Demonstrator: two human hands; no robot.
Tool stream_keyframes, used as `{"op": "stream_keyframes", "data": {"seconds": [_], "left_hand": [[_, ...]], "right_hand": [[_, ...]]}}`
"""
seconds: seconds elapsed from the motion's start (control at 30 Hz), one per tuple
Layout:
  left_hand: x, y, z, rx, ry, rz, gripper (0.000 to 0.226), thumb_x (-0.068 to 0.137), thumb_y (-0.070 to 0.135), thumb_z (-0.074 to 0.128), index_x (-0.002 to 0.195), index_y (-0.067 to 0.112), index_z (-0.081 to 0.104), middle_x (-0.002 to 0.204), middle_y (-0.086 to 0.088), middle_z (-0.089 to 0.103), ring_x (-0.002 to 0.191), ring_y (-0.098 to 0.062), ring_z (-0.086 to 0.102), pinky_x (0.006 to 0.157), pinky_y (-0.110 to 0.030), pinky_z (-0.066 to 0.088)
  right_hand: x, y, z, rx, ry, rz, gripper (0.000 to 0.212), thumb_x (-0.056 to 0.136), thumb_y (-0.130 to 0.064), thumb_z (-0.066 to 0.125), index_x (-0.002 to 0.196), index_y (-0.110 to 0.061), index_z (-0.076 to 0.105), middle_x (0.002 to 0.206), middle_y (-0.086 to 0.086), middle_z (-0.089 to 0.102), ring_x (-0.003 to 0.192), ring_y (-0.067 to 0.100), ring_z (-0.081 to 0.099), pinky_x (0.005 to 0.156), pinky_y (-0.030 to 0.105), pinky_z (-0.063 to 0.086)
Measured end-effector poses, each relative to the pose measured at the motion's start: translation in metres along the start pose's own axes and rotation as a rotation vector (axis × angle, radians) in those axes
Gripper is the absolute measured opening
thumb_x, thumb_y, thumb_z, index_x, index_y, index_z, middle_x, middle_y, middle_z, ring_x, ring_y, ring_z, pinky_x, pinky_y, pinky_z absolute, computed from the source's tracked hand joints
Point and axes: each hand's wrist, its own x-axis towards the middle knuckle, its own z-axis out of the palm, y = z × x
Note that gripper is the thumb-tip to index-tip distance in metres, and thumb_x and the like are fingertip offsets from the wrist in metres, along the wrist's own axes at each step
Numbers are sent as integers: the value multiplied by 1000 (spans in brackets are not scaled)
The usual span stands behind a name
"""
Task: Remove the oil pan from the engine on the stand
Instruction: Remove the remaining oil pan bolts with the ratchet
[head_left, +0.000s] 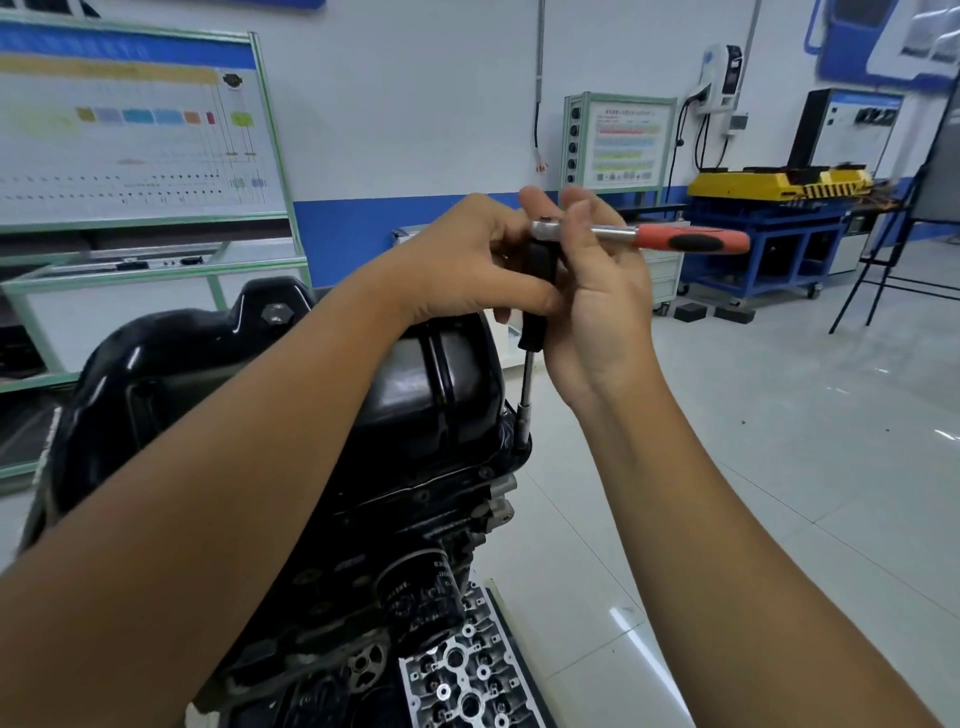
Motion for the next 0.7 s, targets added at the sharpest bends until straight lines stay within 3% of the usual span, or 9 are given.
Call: {"op": "stream_keyframes", "data": {"seconds": [0.1,0.17,0.2,0.27,0.33,0.4,0.5,0.6,0.7], "left_hand": [[0,1,2,-22,-31,-3,24,83,-6,77,107,-3,72,78,-5,72,66,-23,69,65,-36,61],[0,1,1,-23,-32,15,23,83,-4,79,105,-1,72,77,-14,69,68,-28,69,63,-41,62],[0,0,2,-23,-26,21,23,82,-2,81,103,2,73,76,-17,68,67,-27,68,60,-40,61],[-1,1,2,-20,-5,35,27,79,-1,82,103,5,72,77,-15,67,68,-20,65,60,-40,56],[0,2,3,-11,-8,52,36,77,-5,81,110,4,69,79,-4,67,73,-14,65,64,-37,55],[-1,1,2,6,-35,62,34,79,-4,80,110,0,67,79,8,69,69,-14,66,61,-34,55],[0,-2,-3,-52,-71,58,28,83,1,80,107,-7,69,92,-23,70,75,-35,69,65,-43,62],[0,-3,-2,-46,-50,66,27,84,4,83,108,-3,71,82,-17,70,68,-25,69,61,-36,59],[1,-4,1,-7,18,56,22,82,10,85,101,8,74,72,-2,68,62,-18,66,54,-30,53]], "right_hand": [[-2,-2,-6,-32,2,38,13,107,-21,53,106,-10,59,119,11,73,100,38,71,54,38,54],[-4,-2,-9,-58,9,0,7,101,-13,62,106,-10,66,109,9,74,101,37,69,59,40,56],[-5,-1,-10,-77,16,-20,13,97,-9,66,111,-8,68,109,9,75,103,33,71,70,46,60],[-5,2,-11,-75,-5,-19,31,91,-9,71,121,-2,68,123,14,72,115,30,70,100,53,56],[-4,4,-8,-16,-8,17,36,89,-17,68,122,-1,67,136,12,67,127,32,64,109,51,50],[2,4,-7,-2,3,82,27,101,-27,58,114,-7,70,125,6,73,121,30,68,98,46,58],[4,-1,-6,-65,-22,127,34,108,-35,47,110,-8,69,98,6,77,93,32,72,53,35,52],[-3,-1,-10,-86,-34,22,41,96,-22,66,126,6,61,113,22,68,99,42,68,57,38,52],[-4,4,-12,-103,-45,-43,32,91,-9,71,119,3,64,122,28,67,111,49,66,68,48,59]]}}
